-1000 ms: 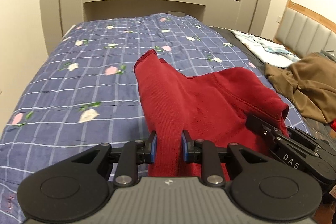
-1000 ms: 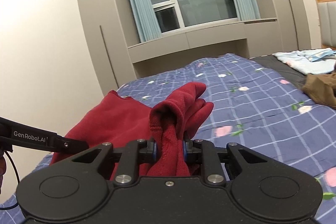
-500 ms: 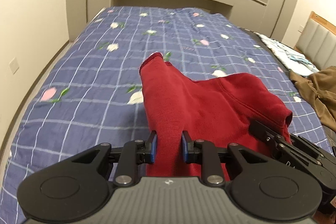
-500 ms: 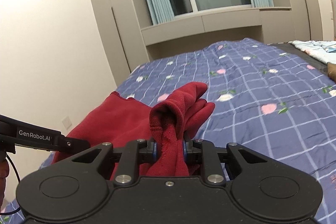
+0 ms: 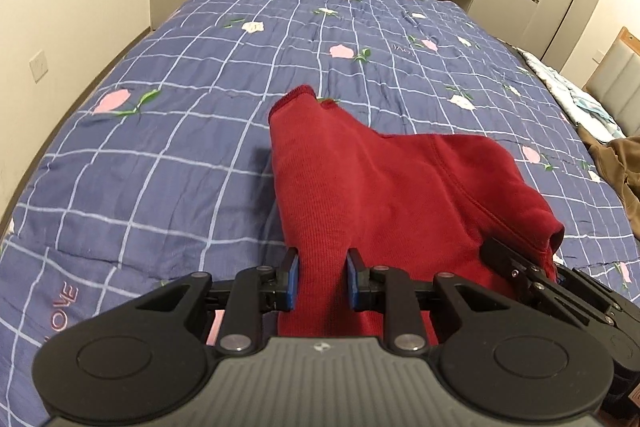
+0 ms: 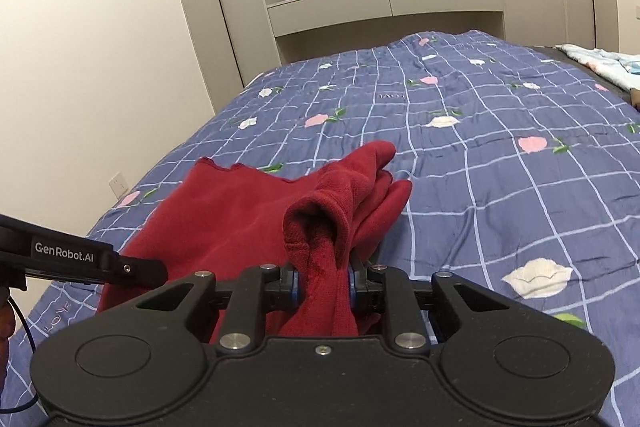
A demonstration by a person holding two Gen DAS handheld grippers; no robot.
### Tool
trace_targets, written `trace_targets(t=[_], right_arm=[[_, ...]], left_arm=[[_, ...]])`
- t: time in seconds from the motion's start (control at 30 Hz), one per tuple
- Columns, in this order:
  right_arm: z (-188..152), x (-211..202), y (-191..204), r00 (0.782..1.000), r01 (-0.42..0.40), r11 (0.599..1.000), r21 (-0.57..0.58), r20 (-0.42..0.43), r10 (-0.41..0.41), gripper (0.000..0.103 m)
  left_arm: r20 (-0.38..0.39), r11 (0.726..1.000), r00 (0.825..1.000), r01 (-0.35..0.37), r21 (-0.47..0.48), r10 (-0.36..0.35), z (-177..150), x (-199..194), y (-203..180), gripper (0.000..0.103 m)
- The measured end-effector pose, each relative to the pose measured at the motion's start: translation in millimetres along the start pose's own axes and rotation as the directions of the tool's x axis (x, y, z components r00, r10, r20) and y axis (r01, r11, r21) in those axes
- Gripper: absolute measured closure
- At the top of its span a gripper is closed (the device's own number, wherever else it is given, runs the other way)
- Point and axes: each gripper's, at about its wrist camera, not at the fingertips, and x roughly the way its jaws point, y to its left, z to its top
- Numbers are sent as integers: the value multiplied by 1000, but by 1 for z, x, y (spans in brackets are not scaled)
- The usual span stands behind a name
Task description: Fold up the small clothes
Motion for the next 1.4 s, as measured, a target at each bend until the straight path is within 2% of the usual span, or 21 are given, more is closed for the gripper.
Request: trace_targets(t=[0.4, 0.63, 0.7, 0.87, 0.97, 1.07, 1.2, 1.4], right_arm=[[2, 2, -1, 1000, 12, 1000, 15, -27, -12, 78], [2, 5, -5, 999, 17, 999, 31, -42, -15, 69], [1, 4, -6, 999, 23, 999, 31, -45, -22, 65], [4, -2, -7, 998, 57, 998, 21, -33, -57, 34], [8, -10, -6, 997, 74, 997, 7, -12, -73, 21], [12, -22, -6, 997, 79, 997, 4, 9, -79, 11], [16, -41, -2, 996, 79, 997, -5, 42, -79, 3], [21, -76, 6, 993, 71, 997, -24, 93, -68, 1]], left_arm=[[-14, 1000, 1000, -7, -16, 7, 1, 3, 1, 75], [-28, 999, 999, -20, -33, 19, 0, 5, 3, 67], [-30, 999, 999, -28, -36, 27, -1, 4, 5, 63], [-25, 997, 998, -52, -53, 51, -2, -2, 9, 44], [-17, 996, 997, -71, -60, 70, -3, -10, 12, 38], [-2, 994, 996, -84, -69, 84, -5, -20, 14, 26], [38, 993, 994, -101, -65, 104, -8, -41, 12, 12], [108, 992, 988, -107, -62, 113, -16, -77, 6, 2]])
